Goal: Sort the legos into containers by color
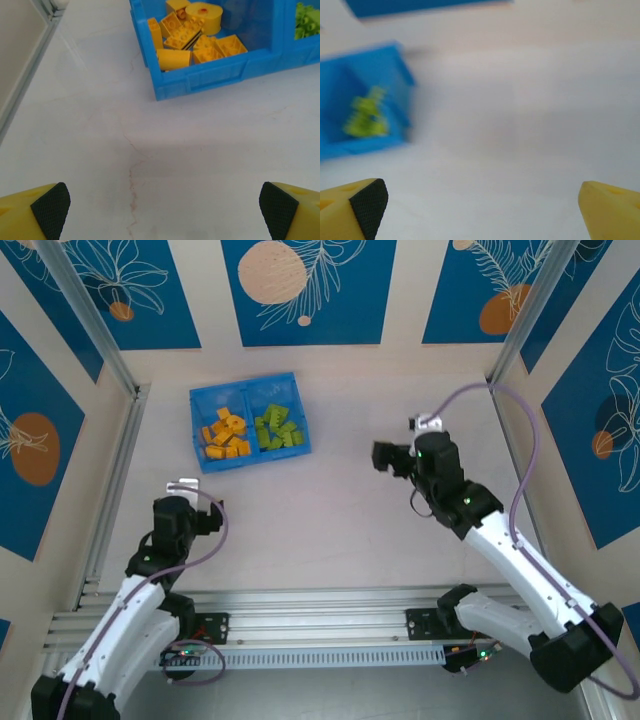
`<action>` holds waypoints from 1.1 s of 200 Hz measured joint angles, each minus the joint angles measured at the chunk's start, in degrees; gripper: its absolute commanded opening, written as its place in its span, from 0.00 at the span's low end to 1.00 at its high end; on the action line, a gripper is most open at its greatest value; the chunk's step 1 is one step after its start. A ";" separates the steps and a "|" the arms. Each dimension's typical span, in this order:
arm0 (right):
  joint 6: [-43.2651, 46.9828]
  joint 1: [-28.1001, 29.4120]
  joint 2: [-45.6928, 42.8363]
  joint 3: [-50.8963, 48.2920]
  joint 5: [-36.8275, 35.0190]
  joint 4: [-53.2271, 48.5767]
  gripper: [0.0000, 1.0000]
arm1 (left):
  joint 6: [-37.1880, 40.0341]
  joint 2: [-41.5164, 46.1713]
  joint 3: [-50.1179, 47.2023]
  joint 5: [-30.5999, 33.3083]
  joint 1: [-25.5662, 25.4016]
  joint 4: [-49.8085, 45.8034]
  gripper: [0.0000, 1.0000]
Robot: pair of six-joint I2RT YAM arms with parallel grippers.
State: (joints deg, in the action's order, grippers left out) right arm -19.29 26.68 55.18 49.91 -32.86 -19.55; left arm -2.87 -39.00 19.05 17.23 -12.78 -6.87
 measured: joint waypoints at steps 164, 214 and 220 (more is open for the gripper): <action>11.72 -27.80 32.61 -26.18 27.10 57.68 0.99 | 4.17 -49.37 4.17 -16.65 9.77 49.35 1.00; 11.93 -26.49 32.65 -26.40 27.54 61.37 0.99 | 4.96 -49.35 3.93 -16.63 9.70 51.52 1.00; 11.93 -26.47 32.65 -26.40 27.54 61.55 0.99 | 4.96 -49.35 3.93 -16.63 9.70 51.52 1.00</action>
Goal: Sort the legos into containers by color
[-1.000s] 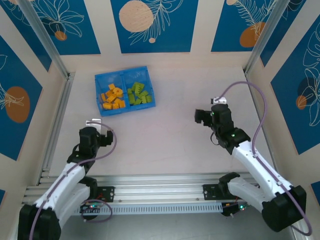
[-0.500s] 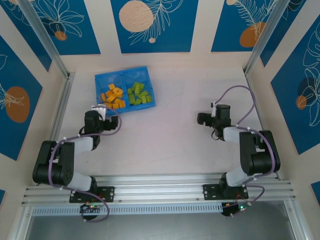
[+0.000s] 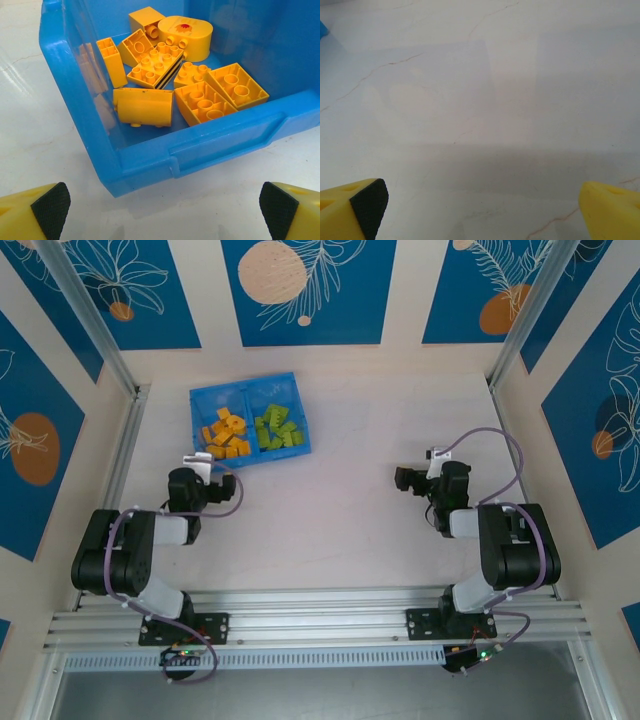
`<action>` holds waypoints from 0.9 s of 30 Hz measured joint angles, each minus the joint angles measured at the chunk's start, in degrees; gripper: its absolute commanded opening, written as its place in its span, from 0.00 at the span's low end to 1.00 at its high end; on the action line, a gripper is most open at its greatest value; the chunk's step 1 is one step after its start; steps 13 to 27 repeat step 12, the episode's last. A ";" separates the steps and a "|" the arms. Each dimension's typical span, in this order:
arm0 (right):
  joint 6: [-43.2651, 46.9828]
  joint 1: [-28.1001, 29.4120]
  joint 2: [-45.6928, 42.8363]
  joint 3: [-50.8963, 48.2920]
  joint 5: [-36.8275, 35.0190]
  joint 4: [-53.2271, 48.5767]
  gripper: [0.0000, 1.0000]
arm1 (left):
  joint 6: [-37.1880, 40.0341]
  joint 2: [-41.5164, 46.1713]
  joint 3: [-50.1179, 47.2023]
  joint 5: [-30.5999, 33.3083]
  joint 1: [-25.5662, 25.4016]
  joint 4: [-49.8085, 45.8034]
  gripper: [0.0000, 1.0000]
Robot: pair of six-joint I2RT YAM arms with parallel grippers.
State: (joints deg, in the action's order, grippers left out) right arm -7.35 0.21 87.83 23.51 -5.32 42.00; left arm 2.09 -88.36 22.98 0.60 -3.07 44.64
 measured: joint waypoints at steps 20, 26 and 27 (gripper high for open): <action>0.44 -0.66 0.00 0.11 2.40 0.52 0.99 | 0.00 0.00 0.00 -0.02 0.00 0.15 1.00; 0.44 -0.66 0.00 0.11 2.40 0.52 0.99 | 0.00 0.00 0.00 -0.02 0.00 0.15 1.00; 0.44 -0.66 0.00 0.11 2.40 0.52 0.99 | 0.00 0.00 0.00 -0.02 0.00 0.15 1.00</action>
